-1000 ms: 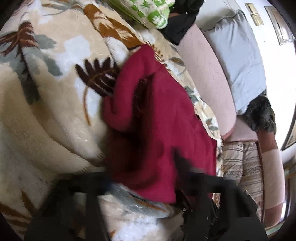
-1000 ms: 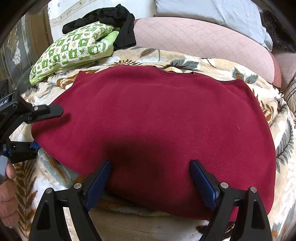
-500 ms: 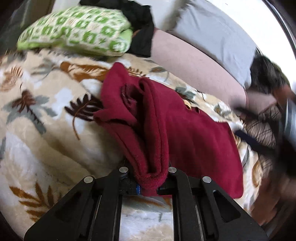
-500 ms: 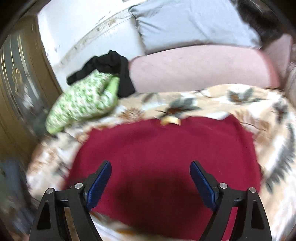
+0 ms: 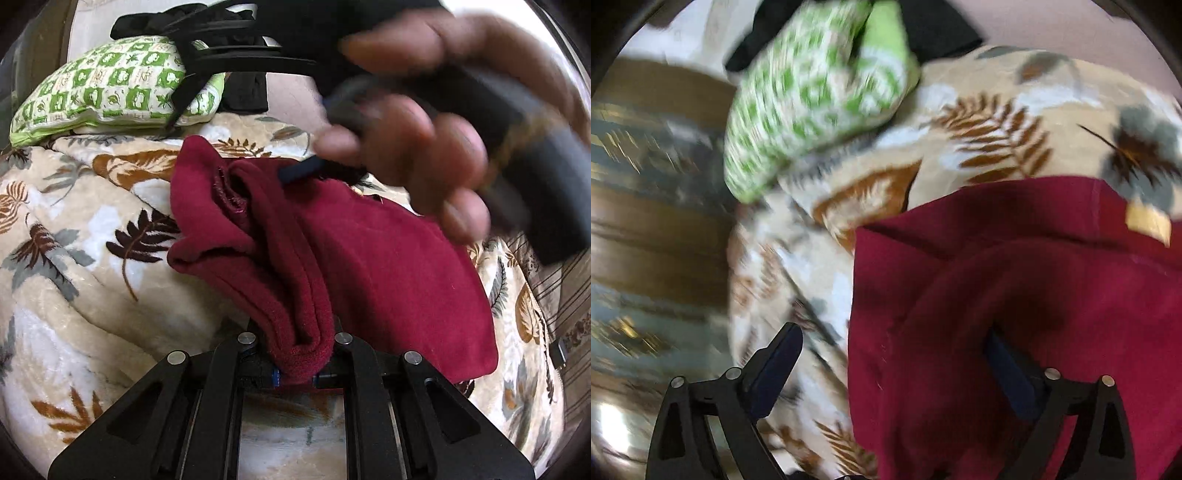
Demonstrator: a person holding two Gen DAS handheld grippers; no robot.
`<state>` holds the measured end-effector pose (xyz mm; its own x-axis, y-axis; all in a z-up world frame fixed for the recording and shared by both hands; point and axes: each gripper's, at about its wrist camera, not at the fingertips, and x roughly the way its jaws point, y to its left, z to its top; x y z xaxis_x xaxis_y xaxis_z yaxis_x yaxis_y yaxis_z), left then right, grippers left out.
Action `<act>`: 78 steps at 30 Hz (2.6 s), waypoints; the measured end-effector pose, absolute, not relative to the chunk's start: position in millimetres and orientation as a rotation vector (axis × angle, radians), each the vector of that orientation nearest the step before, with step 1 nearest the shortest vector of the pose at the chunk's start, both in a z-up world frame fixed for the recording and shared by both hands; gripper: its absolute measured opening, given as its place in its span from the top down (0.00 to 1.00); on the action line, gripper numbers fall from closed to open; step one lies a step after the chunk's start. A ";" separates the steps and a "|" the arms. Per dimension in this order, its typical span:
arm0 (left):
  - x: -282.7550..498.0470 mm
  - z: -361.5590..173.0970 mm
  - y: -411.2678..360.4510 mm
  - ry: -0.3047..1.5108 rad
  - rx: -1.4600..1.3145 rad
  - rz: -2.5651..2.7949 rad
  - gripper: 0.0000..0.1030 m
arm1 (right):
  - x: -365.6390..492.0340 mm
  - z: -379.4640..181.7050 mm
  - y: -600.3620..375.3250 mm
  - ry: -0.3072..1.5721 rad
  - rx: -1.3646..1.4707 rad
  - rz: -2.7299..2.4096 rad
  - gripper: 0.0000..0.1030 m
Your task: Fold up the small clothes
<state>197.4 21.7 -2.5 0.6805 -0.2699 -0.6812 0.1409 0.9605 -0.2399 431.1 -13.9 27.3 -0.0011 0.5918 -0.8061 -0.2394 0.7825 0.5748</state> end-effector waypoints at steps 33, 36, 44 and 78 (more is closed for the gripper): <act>206.1 -1.5 19.0 0.854 -0.193 -0.284 0.91 | 468.8 -18.8 76.6 1.723 -0.578 0.276 0.62; 204.6 3.1 16.7 0.839 -0.197 -0.289 0.91 | 472.2 -3.9 57.8 1.686 -0.524 0.331 0.77; 187.7 28.4 -16.1 0.739 -0.163 -0.360 0.91 | 465.8 46.7 -43.7 1.543 -0.248 0.388 0.79; 195.6 -0.4 -82.7 0.928 -0.352 -0.469 0.64 | 332.1 79.2 -289.4 0.847 0.124 0.255 0.57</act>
